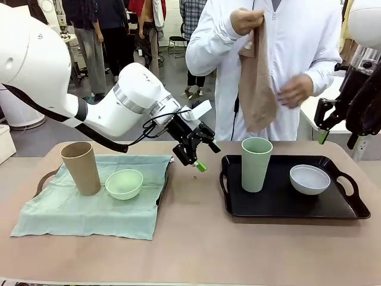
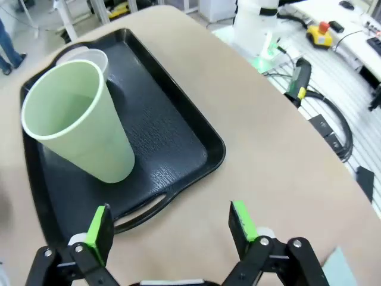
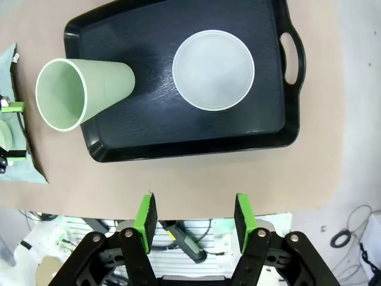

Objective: Set up a tray with a mat and arrange the tableware.
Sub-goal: Pick up the Picnic Bowl and Reusable plastic cup from the Handle tray in front of the human's position and hold them in the air.

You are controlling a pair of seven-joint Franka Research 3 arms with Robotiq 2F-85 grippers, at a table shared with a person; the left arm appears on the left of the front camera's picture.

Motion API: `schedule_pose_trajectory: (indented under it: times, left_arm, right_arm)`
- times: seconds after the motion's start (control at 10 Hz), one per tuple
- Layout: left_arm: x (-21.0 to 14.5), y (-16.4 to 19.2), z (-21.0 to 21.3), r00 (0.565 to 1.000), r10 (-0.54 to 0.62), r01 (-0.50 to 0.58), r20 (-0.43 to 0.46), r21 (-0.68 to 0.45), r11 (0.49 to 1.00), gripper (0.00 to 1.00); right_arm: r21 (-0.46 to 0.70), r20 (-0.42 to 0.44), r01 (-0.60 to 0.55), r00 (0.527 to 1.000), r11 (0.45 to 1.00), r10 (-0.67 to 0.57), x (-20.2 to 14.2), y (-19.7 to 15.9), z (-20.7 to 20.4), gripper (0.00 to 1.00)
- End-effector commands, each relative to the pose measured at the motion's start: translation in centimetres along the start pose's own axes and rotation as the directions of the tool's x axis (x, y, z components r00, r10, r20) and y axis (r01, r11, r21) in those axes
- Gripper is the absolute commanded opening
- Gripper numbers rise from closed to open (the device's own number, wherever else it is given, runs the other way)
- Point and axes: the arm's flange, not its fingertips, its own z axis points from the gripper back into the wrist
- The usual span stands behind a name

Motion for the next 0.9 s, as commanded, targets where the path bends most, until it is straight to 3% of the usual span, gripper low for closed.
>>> schedule_pose_trajectory:
  times: [0.0, 0.2, 0.3, 0.5, 0.6, 0.8]
  left_arm:
    - [0.1, 0.3, -0.9, 0.999, 0.026, -0.028, 0.021, 0.079, 0.997, 1.00]
    - [-0.5, 0.4, -2.8, 0.986, 0.115, -0.134, 0.121, 0.161, 0.978, 1.00]
    - [-0.4, 0.4, -3.5, 0.981, 0.139, -0.165, 0.133, 0.206, 0.965, 1.00]
    - [0.5, 0.7, -5.1, 0.966, 0.225, -0.247, 0.129, 0.184, 0.951, 1.00]
    - [-0.6, 1.1, -3.5, 0.982, 0.147, -0.167, 0.121, 0.169, 0.972, 1.00]
    - [-0.1, 1.1, -4.7, 0.975, 0.181, -0.202, 0.129, 0.177, 0.963, 1.00]
  right_arm:
    - [0.011, -0.014, -0.014, 1.000, 1.000, 0.014, 1.7, -0.5, -2.1, 0.69]
    - [0.012, -0.019, -0.045, 0.999, 0.999, 0.045, 3.8, -2.1, -5.5, 0.69]
    - [0.013, -0.005, -0.049, 0.999, 0.999, 0.050, 4.1, -2.3, -6.4, 0.69]
    - [0.001, 0.005, -0.040, 0.999, 0.999, 0.040, 3.9, -2.0, -7.1, 0.69]
    - [0.020, -0.024, -0.033, 0.999, 0.999, 0.034, 4.4, -2.4, -6.7, 0.69]
    - [0.021, -0.017, -0.033, 0.999, 0.999, 0.034, 4.6, -2.5, -7.3, 0.69]
